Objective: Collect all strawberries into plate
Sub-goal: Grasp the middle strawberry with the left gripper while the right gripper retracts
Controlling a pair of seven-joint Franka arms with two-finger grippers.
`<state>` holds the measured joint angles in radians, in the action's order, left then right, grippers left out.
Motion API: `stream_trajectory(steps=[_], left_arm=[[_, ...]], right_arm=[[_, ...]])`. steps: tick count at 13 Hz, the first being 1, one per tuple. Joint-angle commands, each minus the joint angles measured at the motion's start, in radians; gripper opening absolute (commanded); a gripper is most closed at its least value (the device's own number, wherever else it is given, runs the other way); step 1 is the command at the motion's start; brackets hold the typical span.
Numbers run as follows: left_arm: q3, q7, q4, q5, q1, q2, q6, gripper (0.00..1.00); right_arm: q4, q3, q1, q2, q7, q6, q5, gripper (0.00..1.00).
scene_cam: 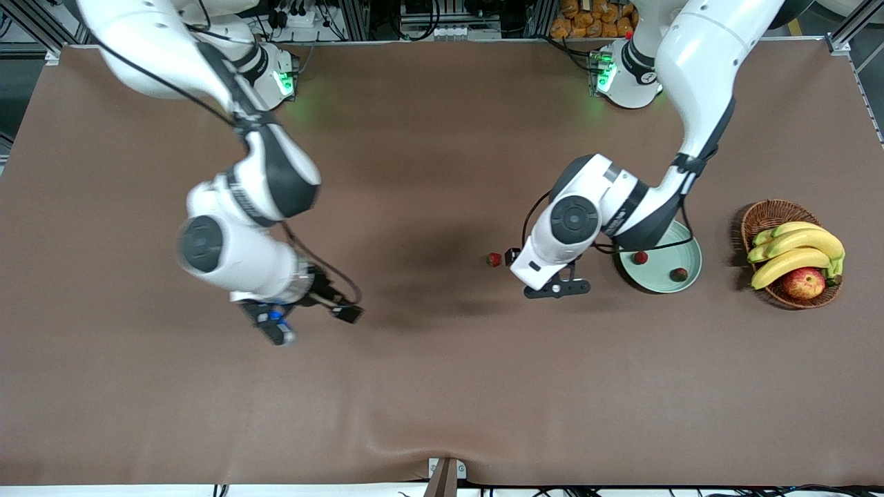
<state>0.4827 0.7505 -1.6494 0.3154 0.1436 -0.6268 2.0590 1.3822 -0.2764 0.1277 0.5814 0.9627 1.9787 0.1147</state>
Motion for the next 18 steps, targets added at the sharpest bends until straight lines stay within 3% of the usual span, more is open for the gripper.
stream_trajectory(steps=[1,3,7,11,13,16,18], left_arm=[[-0.006,0.001,0.028,0.123,0.092,-0.065,0.016,1.0],[-0.009,-0.013,0.086,0.146,0.14,-0.117,0.035,1.0],[-0.009,-0.205,0.085,0.156,0.149,-0.131,0.107,0.99],[-0.009,-0.306,0.074,0.157,0.149,-0.168,0.177,0.95],[-0.004,-0.324,0.06,0.149,0.151,-0.165,0.178,0.8],[-0.004,-0.333,0.028,0.148,0.149,-0.165,0.178,0.74],[-0.004,-0.332,0.022,0.146,0.149,-0.165,0.178,0.72]], right_arm=[[0.029,-0.018,-0.109,-0.099,-0.16,-0.128,-0.02,1.0],[0.025,0.047,-0.141,-0.173,-0.284,-0.197,-0.021,1.0],[0.017,0.228,-0.143,-0.322,-0.664,-0.401,-0.021,1.0],[0.073,0.256,-0.171,-0.477,-0.754,-0.514,-0.03,1.0],[0.164,0.258,-0.161,-0.575,-0.742,-0.497,-0.046,1.0],[0.121,0.281,-0.137,-0.56,-0.746,-0.488,-0.064,1.0],[0.103,0.281,-0.111,-0.542,-0.743,-0.48,-0.151,1.0]])
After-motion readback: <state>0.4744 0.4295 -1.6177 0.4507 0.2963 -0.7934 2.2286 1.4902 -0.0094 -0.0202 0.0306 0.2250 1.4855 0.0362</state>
